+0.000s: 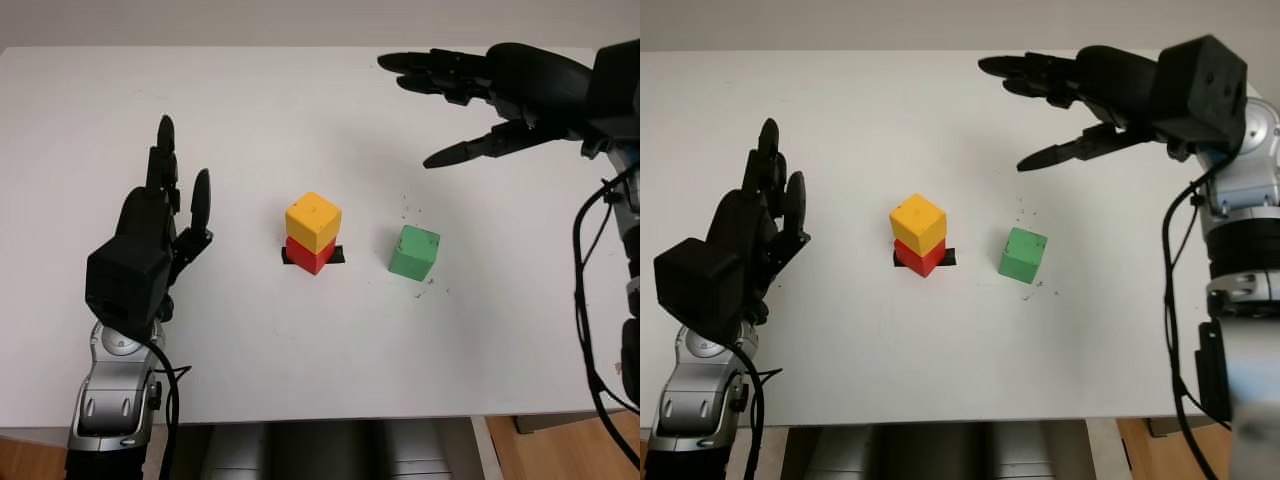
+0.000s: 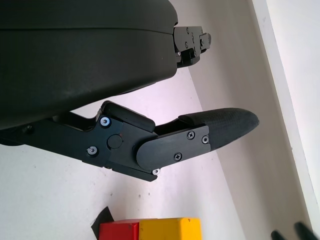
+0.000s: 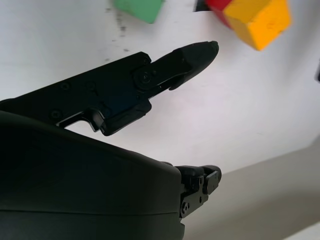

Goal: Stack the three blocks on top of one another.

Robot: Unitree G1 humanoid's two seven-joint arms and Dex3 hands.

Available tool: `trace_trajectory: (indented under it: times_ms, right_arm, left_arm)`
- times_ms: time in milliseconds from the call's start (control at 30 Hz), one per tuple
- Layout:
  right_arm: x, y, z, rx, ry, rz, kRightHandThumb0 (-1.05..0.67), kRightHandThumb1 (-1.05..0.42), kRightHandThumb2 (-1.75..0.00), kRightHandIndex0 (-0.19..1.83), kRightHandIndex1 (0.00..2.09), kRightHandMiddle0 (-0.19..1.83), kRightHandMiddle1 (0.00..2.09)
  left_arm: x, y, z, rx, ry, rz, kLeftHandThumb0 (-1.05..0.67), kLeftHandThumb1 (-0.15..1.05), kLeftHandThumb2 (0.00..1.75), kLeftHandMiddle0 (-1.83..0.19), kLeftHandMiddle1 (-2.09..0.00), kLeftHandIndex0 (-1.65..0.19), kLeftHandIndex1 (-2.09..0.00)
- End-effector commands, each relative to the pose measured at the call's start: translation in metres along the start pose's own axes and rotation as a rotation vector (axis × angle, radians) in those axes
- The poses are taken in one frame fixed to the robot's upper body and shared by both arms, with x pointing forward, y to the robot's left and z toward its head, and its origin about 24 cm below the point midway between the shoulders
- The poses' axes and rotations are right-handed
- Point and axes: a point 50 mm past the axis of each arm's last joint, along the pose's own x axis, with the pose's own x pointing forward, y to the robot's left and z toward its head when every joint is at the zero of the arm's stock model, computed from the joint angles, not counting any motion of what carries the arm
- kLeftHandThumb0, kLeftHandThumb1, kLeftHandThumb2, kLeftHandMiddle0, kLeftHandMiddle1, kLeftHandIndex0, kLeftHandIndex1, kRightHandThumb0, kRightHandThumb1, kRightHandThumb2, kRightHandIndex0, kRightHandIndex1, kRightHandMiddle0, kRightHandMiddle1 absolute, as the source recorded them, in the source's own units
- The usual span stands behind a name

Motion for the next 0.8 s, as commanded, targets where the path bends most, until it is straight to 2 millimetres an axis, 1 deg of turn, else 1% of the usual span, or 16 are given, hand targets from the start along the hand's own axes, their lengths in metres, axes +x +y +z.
trace_trajectory:
  times_ms: [0,67,133,233,400,467,600,767]
  right_arm:
    - [-0.008,-0.002,0.001,-0.104,0.020,0.002,-0.59,-0.94,-0.06,0.30,0.16,0.33,0.19]
    - [-0.013,0.001,0.001,-0.182,0.033,0.021,-0.59,-0.94,-0.05,0.32,0.16,0.36,0.20]
    - [-0.016,0.004,0.001,-0.212,0.036,0.037,-0.55,-0.94,-0.05,0.32,0.14,0.37,0.19]
    - [-0.018,0.010,0.003,-0.294,0.026,0.066,-0.56,-0.94,-0.06,0.33,0.12,0.39,0.18]
    - [-0.019,0.018,0.007,-0.394,0.036,0.140,-0.51,-0.97,-0.06,0.27,0.07,0.35,0.13]
    - [-0.019,0.022,0.009,-0.406,0.012,0.149,-0.45,-0.96,-0.06,0.27,0.06,0.35,0.13]
    - [-0.021,0.033,0.015,-0.544,-0.064,0.194,-0.43,-0.98,-0.06,0.26,0.06,0.36,0.11]
    - [-0.022,0.045,0.020,-0.632,-0.148,0.212,-0.36,-0.95,-0.05,0.27,0.06,0.38,0.11]
  left_arm:
    - [-0.003,0.005,0.003,0.003,-0.018,0.001,-0.79,1.05,0.71,0.17,-0.04,0.15,-0.04]
    - [-0.003,0.006,0.004,0.003,-0.020,-0.003,-0.78,1.05,0.71,0.17,-0.04,0.15,-0.04]
    - [-0.003,0.007,0.004,0.007,-0.018,-0.006,-0.77,1.05,0.71,0.17,-0.05,0.14,-0.05]
    - [-0.003,0.008,0.004,0.012,-0.017,-0.011,-0.77,1.05,0.71,0.17,-0.05,0.14,-0.05]
    - [-0.001,0.009,0.004,0.018,-0.020,-0.027,-0.79,1.05,0.70,0.17,-0.05,0.15,-0.05]
    - [0.000,0.009,0.004,0.015,-0.021,-0.027,-0.79,1.05,0.69,0.17,-0.05,0.14,-0.05]
    - [0.001,0.007,0.004,0.025,-0.015,-0.027,-0.81,1.05,0.69,0.15,-0.06,0.12,-0.06]
    - [0.003,0.006,0.005,0.026,-0.016,-0.029,-0.83,1.05,0.68,0.13,-0.06,0.11,-0.06]
